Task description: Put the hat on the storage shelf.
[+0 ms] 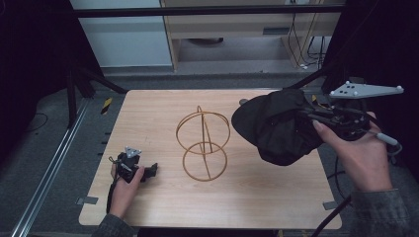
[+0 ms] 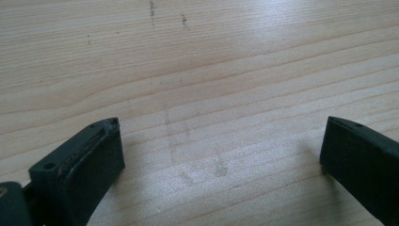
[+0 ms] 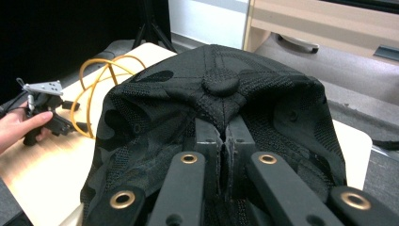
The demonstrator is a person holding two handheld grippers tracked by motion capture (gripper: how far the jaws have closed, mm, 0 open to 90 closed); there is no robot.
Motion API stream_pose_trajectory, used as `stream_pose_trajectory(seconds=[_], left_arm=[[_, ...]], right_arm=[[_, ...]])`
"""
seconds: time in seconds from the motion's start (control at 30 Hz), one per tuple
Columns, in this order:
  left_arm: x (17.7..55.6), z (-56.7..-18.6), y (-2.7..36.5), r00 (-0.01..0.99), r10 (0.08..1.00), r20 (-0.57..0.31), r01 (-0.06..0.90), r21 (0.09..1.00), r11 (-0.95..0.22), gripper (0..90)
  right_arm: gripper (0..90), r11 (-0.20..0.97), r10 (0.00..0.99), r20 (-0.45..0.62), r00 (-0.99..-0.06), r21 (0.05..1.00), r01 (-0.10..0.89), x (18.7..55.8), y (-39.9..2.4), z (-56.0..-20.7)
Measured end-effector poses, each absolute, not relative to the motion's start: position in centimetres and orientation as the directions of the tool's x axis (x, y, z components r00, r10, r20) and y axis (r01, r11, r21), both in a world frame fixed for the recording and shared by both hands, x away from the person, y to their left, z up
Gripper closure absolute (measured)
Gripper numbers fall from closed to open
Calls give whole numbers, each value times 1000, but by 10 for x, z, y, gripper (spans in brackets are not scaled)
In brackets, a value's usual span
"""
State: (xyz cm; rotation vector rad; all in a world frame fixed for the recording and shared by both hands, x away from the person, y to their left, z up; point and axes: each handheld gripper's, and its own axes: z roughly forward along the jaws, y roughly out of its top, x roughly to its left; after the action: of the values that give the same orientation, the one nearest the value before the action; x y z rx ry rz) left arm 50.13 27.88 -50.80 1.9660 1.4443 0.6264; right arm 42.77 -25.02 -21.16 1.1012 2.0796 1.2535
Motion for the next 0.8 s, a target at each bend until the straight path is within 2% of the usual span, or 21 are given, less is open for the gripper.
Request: stream_pose_trajectory(seconds=[0.8], left_arm=[[501, -508, 279, 294, 956, 17, 667, 712, -219, 0]], right_arm=[[870, 226, 802, 11, -598, 920, 320, 453, -205, -174]])
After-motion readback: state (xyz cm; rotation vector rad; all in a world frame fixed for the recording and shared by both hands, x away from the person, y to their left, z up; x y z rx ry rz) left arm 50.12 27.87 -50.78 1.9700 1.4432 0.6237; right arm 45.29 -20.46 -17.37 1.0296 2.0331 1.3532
